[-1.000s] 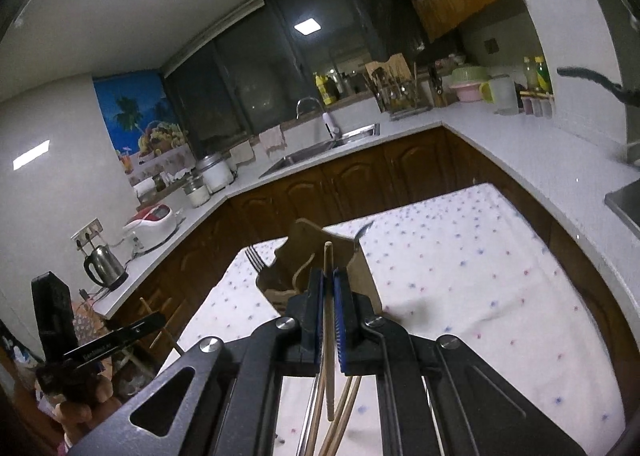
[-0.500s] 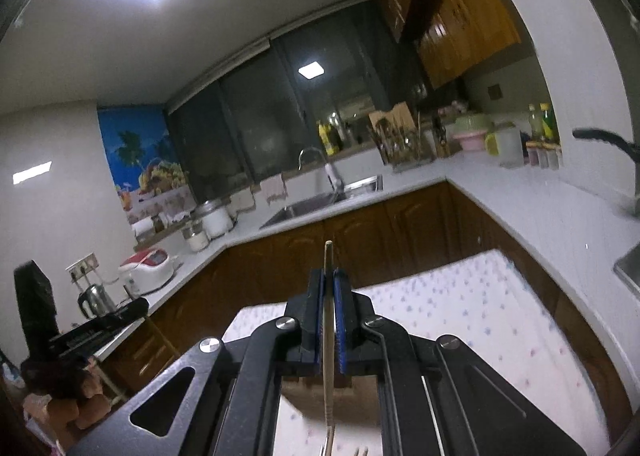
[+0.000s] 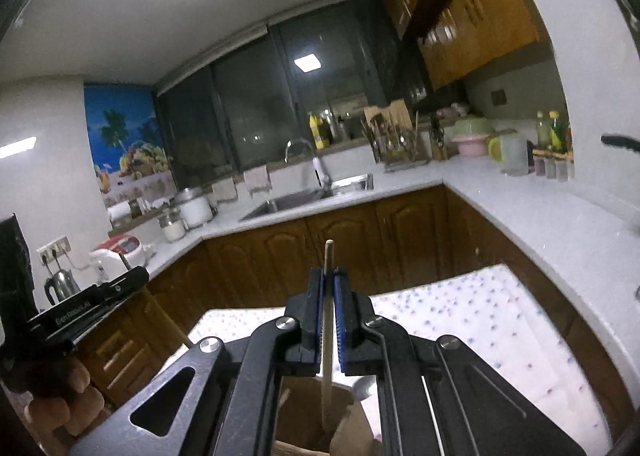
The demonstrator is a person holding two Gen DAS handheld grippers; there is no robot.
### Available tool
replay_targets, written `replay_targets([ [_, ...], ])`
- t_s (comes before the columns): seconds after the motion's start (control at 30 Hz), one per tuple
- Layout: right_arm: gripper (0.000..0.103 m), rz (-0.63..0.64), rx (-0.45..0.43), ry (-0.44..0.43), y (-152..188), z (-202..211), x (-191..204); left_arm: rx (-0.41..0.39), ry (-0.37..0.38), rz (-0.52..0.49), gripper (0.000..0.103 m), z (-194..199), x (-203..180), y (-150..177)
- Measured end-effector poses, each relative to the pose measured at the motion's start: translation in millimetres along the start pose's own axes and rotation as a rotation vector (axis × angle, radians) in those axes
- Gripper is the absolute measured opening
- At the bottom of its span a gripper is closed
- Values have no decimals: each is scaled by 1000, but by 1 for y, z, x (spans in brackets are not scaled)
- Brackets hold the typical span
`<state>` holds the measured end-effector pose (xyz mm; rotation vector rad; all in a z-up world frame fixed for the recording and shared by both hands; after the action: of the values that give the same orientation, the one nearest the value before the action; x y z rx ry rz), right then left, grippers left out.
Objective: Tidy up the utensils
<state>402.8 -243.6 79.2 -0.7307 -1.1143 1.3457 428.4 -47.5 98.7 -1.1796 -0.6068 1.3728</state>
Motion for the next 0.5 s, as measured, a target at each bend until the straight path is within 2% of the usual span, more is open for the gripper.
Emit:
replay_targets([
  [0.2, 5, -10, 78, 3, 31, -20, -8, 79, -24, -18, 5, -19, 6, 33],
  [0.5, 5, -30, 87, 2, 31, -18, -13, 84, -36, -20, 5, -20, 11, 36],
])
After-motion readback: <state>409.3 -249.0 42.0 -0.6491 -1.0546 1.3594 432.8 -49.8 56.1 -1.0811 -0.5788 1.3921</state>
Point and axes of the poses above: each gripper's, at about its wrist camera, not at the fingertips, and z roughly against the way its jaws point, x to its left, y to its underside, the point moved 10 cm from there along -z, roughly the way its jaws point, and after that the axes turned 2 degrees about x, right-handed, at the moved point
